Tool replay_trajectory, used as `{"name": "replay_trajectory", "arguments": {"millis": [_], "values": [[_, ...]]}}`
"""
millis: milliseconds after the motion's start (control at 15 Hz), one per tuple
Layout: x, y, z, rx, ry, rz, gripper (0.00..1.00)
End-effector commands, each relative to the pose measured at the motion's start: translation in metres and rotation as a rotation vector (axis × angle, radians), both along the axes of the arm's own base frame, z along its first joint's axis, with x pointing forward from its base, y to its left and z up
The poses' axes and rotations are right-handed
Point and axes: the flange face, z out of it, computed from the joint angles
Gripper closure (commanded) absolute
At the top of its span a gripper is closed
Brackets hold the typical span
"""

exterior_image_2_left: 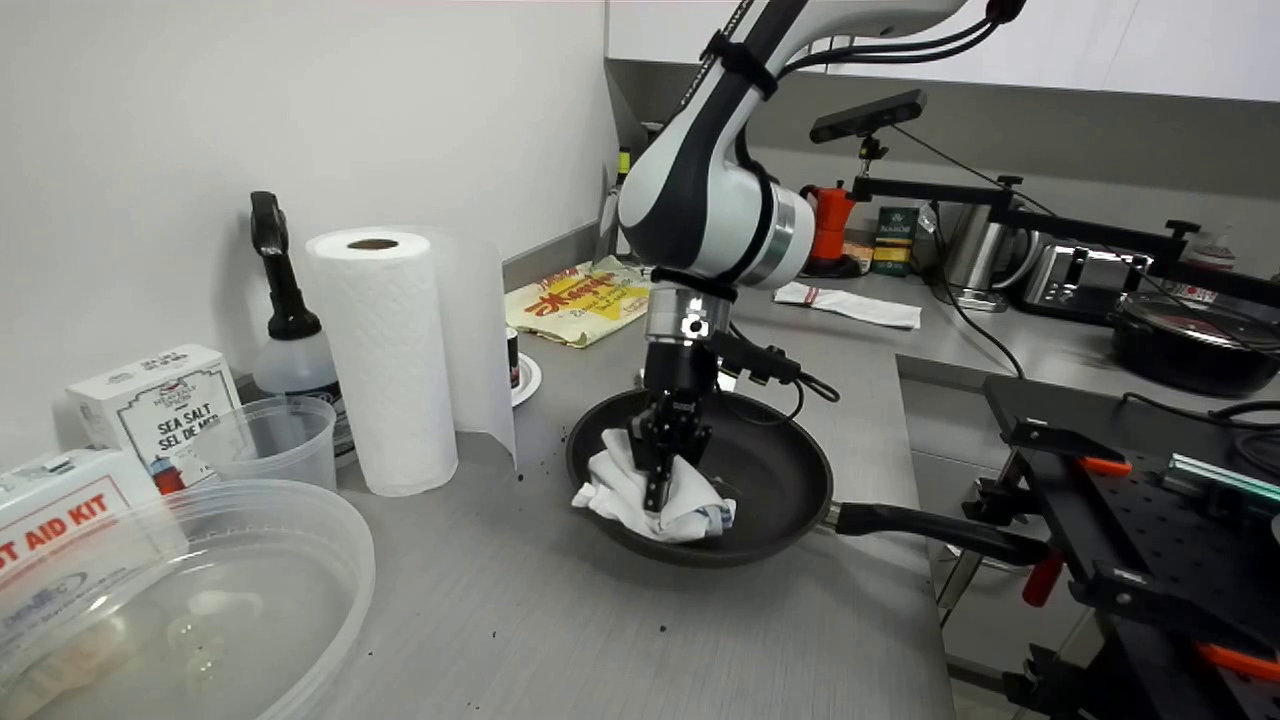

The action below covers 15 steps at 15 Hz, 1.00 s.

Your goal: Use the left towel to wipe the pan

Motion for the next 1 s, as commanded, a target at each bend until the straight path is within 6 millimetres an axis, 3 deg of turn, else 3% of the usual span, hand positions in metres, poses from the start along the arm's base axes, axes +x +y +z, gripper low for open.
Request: {"name": "replay_trajectory", "arguments": {"millis": [0,400,933], "values": [[-0.005,-0.001,-0.01,-0.042,-0.022,0.031,0.95],[-0.01,-0.014,-0.01,-0.251,-0.04,0.139,0.95],[0.003,-0.04,0.015,-0.616,-0.057,0.303,0.95]]}}
